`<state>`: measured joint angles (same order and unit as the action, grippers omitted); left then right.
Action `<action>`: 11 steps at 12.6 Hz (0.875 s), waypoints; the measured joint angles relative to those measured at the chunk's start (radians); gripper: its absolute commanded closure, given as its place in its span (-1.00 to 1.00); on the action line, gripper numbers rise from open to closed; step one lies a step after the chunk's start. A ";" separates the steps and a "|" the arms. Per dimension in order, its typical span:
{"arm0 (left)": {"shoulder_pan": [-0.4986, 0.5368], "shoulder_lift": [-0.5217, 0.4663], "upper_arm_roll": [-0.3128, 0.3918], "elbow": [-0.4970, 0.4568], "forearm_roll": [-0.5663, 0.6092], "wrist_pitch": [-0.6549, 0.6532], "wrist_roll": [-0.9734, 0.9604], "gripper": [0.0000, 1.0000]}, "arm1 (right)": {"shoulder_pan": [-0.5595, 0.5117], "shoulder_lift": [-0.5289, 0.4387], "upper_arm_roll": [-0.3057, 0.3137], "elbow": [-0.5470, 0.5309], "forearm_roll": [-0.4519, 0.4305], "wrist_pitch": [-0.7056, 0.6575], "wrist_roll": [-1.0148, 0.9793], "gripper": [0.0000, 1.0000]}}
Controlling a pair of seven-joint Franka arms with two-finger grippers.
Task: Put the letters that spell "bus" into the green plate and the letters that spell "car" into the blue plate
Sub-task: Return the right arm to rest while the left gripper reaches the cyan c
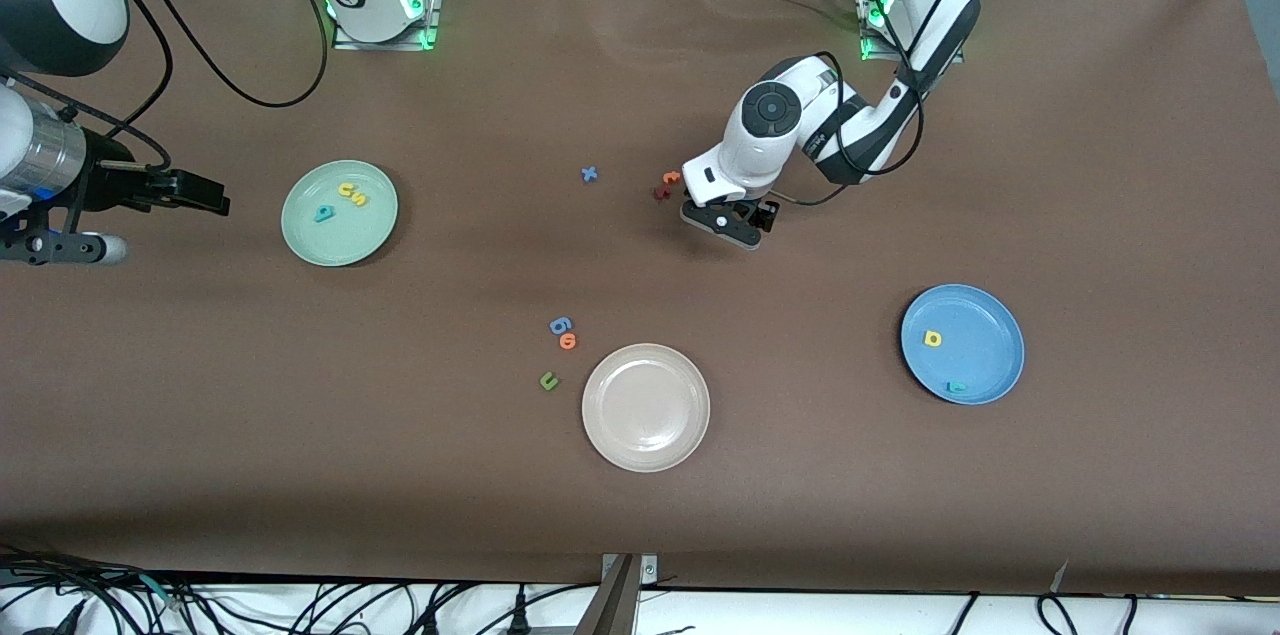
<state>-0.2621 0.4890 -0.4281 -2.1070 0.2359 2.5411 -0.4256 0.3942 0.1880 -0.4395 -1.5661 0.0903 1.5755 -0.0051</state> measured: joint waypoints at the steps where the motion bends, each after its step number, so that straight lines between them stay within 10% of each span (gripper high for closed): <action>1: 0.000 0.000 0.001 -0.004 0.002 0.007 0.000 -0.95 | 0.000 0.000 -0.003 0.000 -0.002 -0.004 0.000 -1.00; 6: 0.003 0.003 0.012 -0.031 0.034 0.046 -0.001 -0.77 | -0.015 0.000 0.012 0.004 -0.048 -0.008 -0.003 -1.00; 11: 0.009 0.009 0.015 -0.052 0.051 0.070 -0.001 -0.57 | -0.322 -0.007 0.338 0.011 -0.072 -0.009 -0.004 -0.99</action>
<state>-0.2535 0.4978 -0.4133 -2.1587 0.2867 2.6112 -0.4263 0.0724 0.1815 -0.1011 -1.5553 0.0183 1.5661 -0.0091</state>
